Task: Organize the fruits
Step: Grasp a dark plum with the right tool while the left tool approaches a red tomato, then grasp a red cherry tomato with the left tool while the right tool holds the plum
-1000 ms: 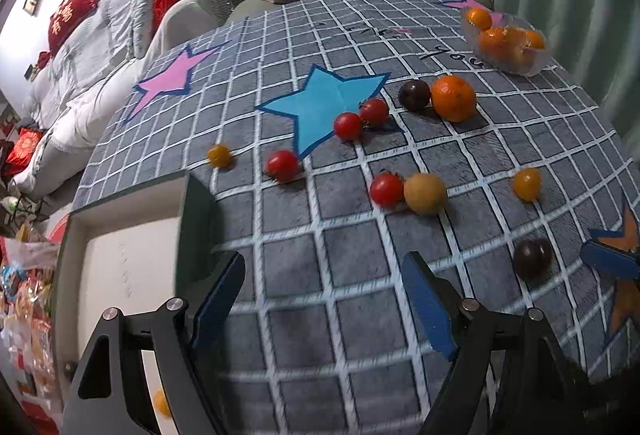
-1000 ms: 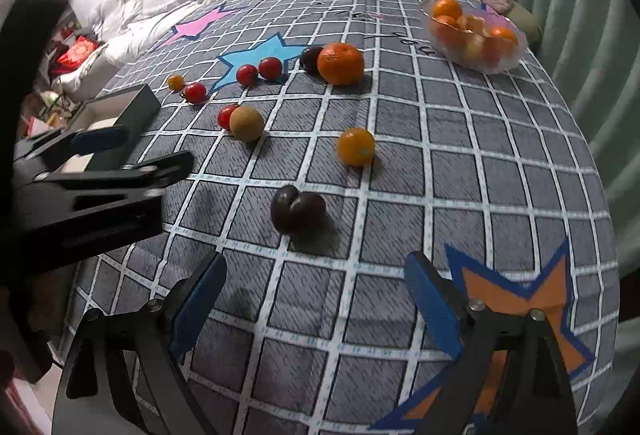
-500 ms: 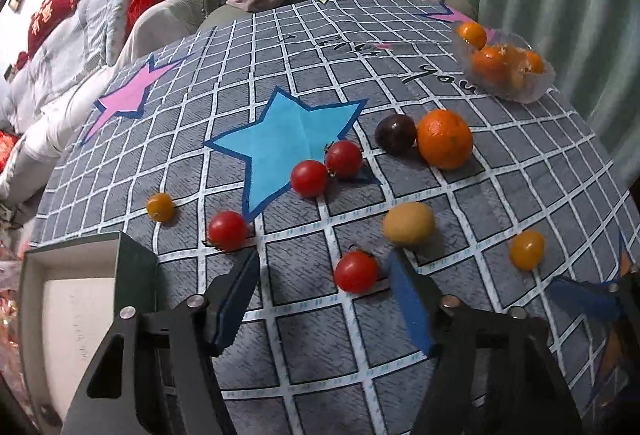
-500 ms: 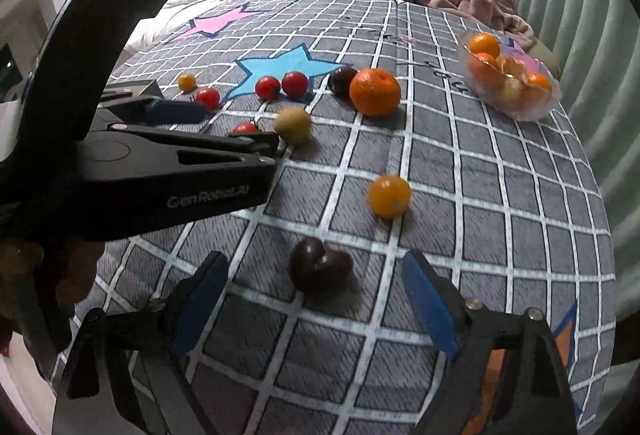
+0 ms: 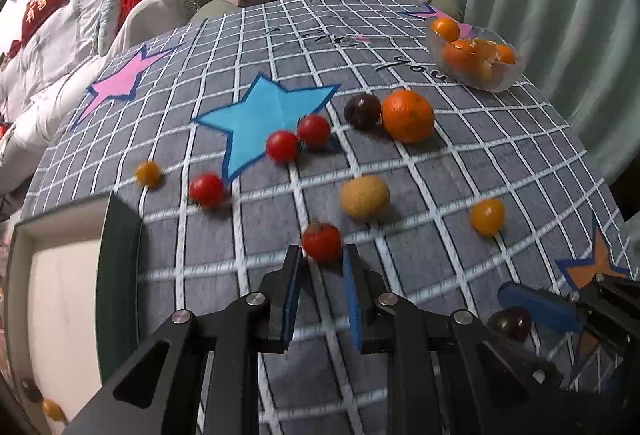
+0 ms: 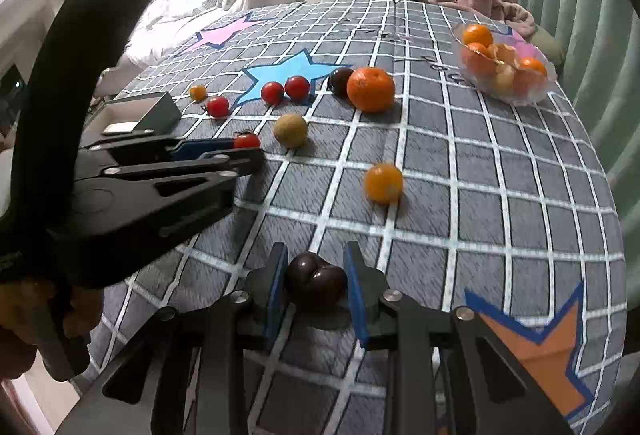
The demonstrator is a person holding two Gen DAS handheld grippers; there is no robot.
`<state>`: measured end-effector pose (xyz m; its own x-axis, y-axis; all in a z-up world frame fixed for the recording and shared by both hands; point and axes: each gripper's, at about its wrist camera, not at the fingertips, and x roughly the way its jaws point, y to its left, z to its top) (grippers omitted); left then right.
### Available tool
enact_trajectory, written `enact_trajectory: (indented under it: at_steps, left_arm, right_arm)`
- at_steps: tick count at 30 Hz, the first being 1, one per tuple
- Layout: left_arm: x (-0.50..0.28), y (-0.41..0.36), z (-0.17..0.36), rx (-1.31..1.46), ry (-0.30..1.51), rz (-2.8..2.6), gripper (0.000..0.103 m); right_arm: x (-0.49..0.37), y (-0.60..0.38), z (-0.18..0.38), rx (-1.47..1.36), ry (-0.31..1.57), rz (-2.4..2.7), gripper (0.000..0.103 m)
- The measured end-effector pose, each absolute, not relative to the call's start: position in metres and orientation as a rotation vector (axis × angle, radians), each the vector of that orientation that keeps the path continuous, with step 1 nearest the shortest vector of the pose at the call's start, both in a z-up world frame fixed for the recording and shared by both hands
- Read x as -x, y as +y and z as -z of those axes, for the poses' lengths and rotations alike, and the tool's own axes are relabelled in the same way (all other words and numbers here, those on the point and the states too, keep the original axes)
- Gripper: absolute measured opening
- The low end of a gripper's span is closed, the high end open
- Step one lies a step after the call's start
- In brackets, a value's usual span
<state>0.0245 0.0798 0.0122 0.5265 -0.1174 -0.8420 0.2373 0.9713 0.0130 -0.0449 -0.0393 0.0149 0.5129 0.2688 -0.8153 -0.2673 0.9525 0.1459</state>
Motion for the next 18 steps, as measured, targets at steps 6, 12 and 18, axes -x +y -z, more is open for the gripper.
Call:
enact_trajectory:
  at_steps: [6,12,18]
  left_arm:
    - [-0.004,0.09,-0.012,-0.119,1.001,0.198,0.022]
    - [-0.014,0.094,-0.016,-0.111,0.988,0.156,0.023]
    - [-0.027,0.082,-0.012,-0.187,0.963,0.144,0.023]
  right_arm:
    - [0.057,-0.05,-0.015,-0.048,0.991,-0.326,0.032]
    - [0.062,-0.053,-0.014,-0.05,0.986,-0.317,0.032]
    - [0.061,-0.056,-0.014,-0.065,0.985,-0.324,0.032]
